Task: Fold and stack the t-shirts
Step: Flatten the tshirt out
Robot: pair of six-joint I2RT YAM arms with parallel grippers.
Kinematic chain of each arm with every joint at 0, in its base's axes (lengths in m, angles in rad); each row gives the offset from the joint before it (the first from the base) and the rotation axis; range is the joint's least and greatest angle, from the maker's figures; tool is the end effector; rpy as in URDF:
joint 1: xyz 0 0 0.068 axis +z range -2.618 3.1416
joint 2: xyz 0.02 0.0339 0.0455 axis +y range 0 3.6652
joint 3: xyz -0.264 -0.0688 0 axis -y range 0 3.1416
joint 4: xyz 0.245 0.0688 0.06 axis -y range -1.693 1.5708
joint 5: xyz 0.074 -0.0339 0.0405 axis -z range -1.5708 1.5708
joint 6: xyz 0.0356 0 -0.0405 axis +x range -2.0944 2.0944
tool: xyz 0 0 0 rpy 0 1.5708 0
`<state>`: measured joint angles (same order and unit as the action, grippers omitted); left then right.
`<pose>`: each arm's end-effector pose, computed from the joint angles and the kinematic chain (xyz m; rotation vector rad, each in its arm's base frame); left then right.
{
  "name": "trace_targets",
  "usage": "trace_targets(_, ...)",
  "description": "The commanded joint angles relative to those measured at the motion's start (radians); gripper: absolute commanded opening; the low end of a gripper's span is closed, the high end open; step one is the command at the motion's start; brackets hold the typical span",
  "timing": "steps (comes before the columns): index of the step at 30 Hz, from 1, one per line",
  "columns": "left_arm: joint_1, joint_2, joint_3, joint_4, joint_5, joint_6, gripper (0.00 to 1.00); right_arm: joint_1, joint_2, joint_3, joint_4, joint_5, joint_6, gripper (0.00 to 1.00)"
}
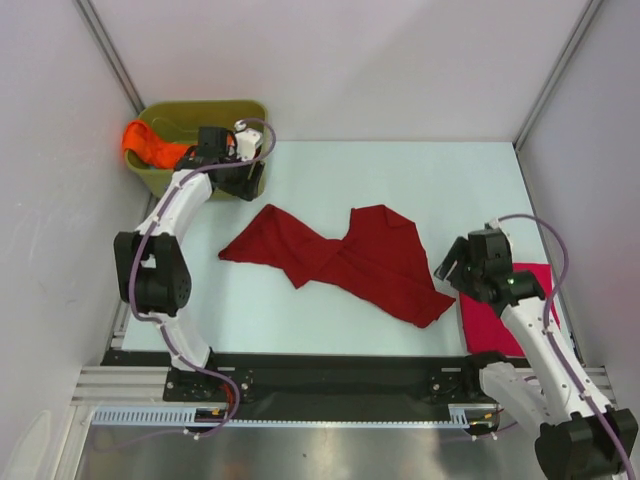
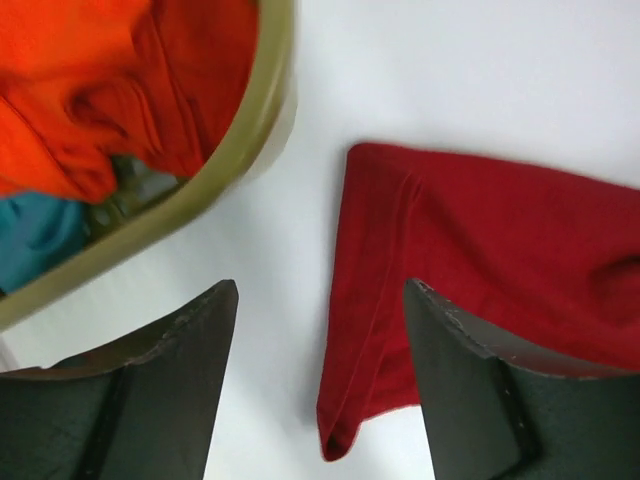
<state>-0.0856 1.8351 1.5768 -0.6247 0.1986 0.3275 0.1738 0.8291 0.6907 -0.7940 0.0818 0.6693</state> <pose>0.4082 -0.0421 0.2796 0.5840 2.3637 -0.1355 0.1560 0.0244 0.2459 0.6499 2.4306 0.2463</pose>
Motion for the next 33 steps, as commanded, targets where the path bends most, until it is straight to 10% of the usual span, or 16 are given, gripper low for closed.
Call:
trace_targets(1,-0.078,-0.167,0.003,0.101,-0.034,0.059,0.73,0.059,0.085,0.143,0.174,0.143,-0.091,0.73)
trace_targets(9,-0.308,-0.339,-0.354,0.013,0.091,0.209,0.61,0.078,0.586,0.42,0.508,-0.044,-0.45,0.66)
trace_targets(17,-0.519,-0.33,-0.523,0.062,-0.008,0.285,0.7,0.096,1.112,0.822,0.455,-0.146,-0.517,0.59)
trace_targets(33,-0.597,-0.241,-0.698,0.236,-0.12,0.317,0.72,0.167,1.279,0.894,0.348,0.032,-0.593,0.45)
